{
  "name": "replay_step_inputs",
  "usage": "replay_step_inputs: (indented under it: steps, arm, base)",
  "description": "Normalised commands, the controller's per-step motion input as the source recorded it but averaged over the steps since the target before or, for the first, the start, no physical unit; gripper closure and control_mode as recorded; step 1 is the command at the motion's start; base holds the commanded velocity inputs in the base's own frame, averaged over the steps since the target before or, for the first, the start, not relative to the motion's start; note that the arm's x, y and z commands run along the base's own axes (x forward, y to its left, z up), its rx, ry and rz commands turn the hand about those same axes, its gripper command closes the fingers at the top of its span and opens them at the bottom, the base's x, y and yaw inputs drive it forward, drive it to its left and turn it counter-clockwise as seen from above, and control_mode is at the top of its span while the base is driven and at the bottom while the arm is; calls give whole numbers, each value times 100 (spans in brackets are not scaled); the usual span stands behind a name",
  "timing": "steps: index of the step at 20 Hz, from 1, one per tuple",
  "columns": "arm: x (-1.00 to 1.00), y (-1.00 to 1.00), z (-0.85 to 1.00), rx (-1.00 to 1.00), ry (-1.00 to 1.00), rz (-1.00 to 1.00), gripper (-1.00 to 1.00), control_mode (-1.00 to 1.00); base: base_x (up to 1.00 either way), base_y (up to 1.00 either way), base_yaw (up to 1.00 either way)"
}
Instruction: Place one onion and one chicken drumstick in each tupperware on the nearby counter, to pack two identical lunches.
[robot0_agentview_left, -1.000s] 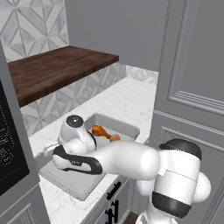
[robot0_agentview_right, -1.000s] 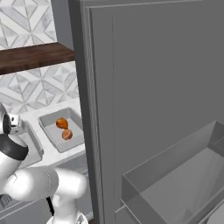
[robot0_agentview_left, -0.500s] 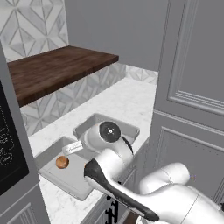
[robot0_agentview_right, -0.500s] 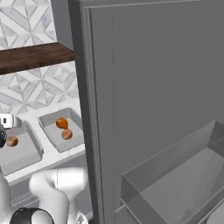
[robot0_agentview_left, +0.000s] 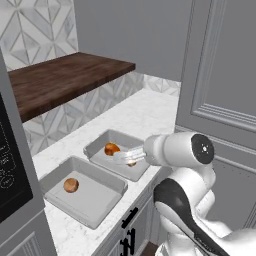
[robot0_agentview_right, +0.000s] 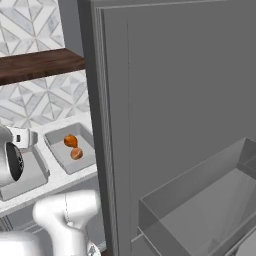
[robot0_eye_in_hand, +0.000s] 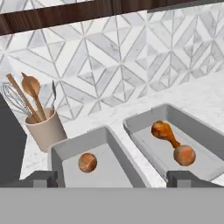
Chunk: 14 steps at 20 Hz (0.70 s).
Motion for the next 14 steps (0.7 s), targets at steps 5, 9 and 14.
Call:
replay_step_inputs:
  steps: [5,9,14]
  arm:
    - [-53,-65,74,1,3,-19,-100,-100]
    - [-16,-100,2,0,0,-19,-100,-100]
    - [-13,-69,-10,0,0,-18,-100,-100]
  base:
    - [0,0,0]
    - [0,0,0]
    - [0,0,0]
